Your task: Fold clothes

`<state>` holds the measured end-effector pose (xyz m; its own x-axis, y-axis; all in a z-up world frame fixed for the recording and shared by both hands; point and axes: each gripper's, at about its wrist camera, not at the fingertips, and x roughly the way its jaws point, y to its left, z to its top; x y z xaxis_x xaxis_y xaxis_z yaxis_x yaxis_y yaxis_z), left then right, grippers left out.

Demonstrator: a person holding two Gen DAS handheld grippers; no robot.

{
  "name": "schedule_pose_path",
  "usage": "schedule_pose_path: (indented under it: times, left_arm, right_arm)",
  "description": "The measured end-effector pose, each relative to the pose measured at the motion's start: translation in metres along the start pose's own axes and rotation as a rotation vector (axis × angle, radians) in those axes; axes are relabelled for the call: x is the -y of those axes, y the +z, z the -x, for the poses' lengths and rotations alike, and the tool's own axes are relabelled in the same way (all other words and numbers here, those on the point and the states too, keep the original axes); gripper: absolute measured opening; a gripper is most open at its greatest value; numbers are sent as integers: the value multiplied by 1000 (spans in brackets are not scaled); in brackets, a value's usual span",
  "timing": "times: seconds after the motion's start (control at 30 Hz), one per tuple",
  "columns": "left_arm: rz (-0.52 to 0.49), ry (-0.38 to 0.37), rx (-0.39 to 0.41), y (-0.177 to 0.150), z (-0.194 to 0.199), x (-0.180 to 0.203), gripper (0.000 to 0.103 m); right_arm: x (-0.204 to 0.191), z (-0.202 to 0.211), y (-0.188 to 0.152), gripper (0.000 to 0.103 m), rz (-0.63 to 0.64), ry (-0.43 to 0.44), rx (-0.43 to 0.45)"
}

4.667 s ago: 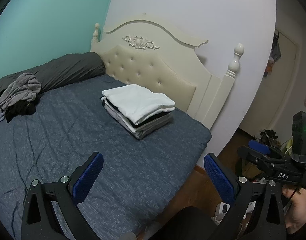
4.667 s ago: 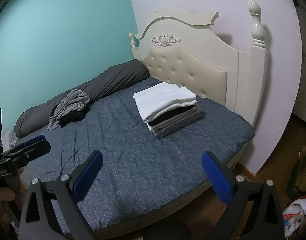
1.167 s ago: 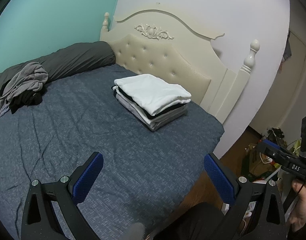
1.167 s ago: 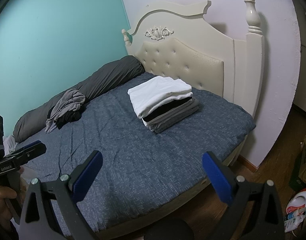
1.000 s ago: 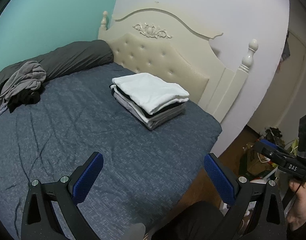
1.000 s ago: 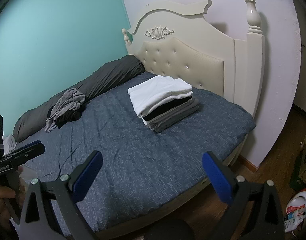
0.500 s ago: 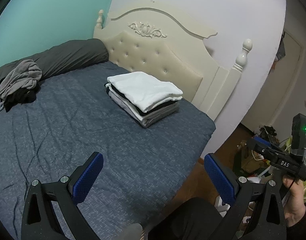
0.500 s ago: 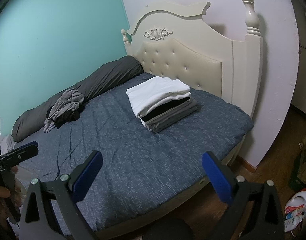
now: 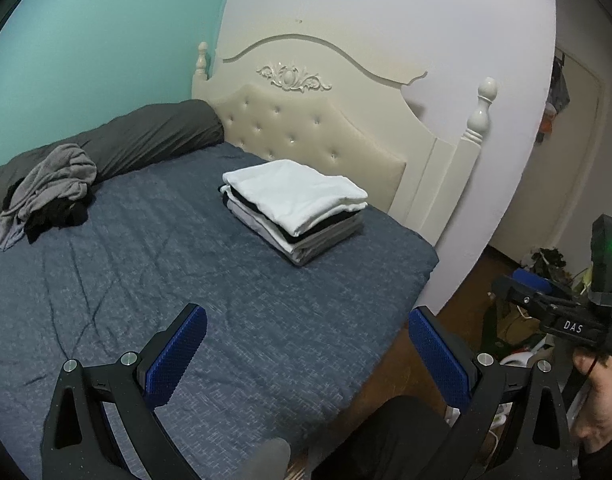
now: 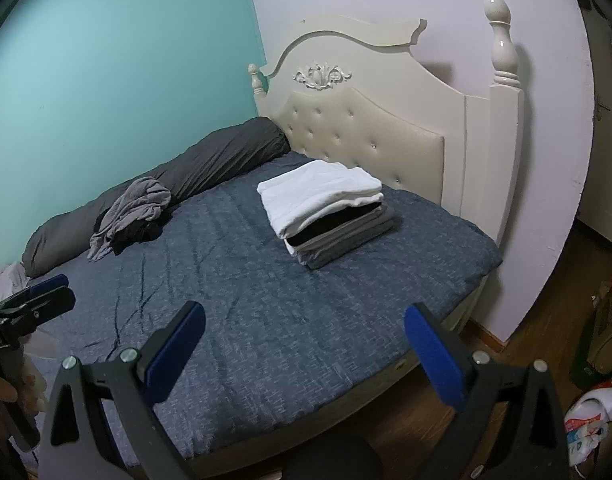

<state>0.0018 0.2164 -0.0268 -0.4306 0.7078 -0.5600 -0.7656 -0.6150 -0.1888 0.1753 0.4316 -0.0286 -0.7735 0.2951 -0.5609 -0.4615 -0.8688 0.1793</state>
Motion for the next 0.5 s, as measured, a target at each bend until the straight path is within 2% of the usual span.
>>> schedule_pose_path:
  times: [0.17,0.5]
  left_arm:
    - [-18,18,4,-3,4,6,103]
    - [-29,-10,3,-7,6,13,103]
  right_arm:
    - [-5,5,-3,101,1,11,4]
    - [-4,8,-3,100,-2,17,6]
